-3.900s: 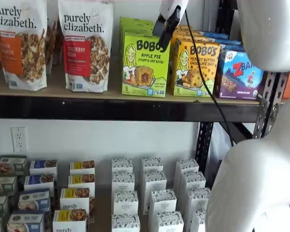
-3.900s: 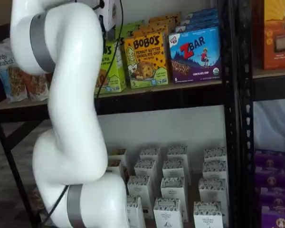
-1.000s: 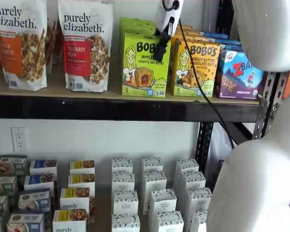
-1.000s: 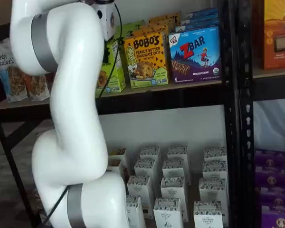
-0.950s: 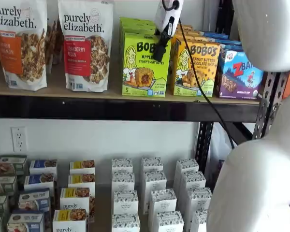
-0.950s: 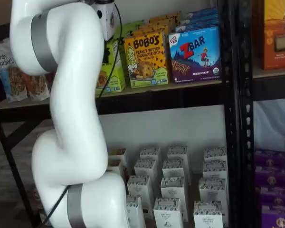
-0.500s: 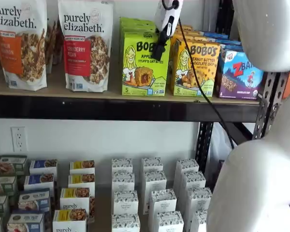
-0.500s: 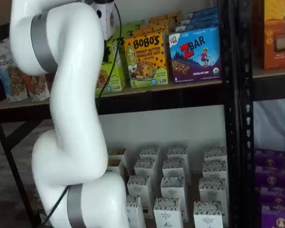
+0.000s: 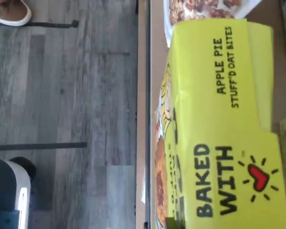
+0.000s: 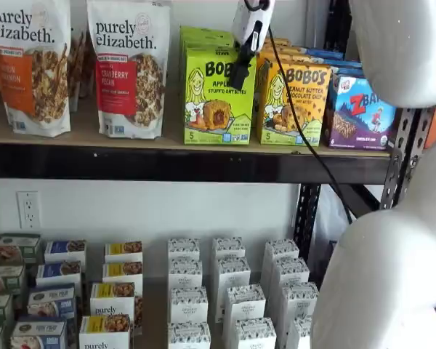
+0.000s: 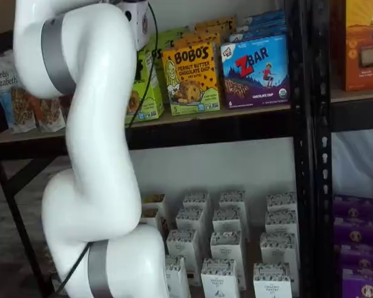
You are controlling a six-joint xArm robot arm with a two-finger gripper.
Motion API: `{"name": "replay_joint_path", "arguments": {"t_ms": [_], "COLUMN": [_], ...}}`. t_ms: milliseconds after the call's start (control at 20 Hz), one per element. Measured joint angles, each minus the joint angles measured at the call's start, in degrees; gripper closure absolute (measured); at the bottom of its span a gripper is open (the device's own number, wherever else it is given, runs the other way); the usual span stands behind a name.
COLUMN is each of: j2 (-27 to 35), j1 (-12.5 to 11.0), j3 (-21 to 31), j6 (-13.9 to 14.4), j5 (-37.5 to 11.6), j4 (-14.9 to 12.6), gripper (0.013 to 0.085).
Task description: Pick the green box on the top shelf, the fourth from the left
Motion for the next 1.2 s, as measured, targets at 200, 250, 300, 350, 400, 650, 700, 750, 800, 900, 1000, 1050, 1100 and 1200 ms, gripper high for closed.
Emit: {"name": "replay_joint_path", "arguments": {"t_ms": [200, 250, 300, 350, 400, 650, 700, 750, 800, 900, 1000, 1050, 1100, 1200], "j2": [-0.1, -0.2, -0.4, -0.5, -0.6, -1.4, -1.7, -2.1, -2.6, -3.5, -4.5, -5.2, -5.6, -6.8], "j1": [0.3, 0.3, 0.4, 0.4, 0.5, 1.0, 1.2, 1.4, 1.6, 1.9, 2.0, 2.1, 2.1, 2.1], "j3": [-0.8, -0.9, -1.0, -1.2, -1.4, -2.1, -2.1, -1.8, -1.6, -0.9, -0.3, 0.1, 0.4, 1.5], "j6": [0.5, 0.6, 0.7, 0.8, 1.0, 1.9, 2.1, 2.4, 2.6, 2.9, 3.2, 3.3, 3.3, 3.4], "j5": [1.6, 1.9, 2.3, 2.7, 3.2, 5.4, 5.8, 5.9, 6.1, 6.2, 6.6, 6.9, 7.0, 7.0], "j4": [0.0, 0.0, 0.1, 0.3, 0.4, 0.9, 0.8, 0.6, 0.4, 0.3, 0.4, 0.6, 0.8, 1.0], "gripper": [0.0690, 0.0690, 0.0690, 0.0690, 0.0690, 0.0690, 0.0690, 0.0690, 0.0690, 0.0690, 0.0690, 0.0690, 0.0690, 0.0690]}}
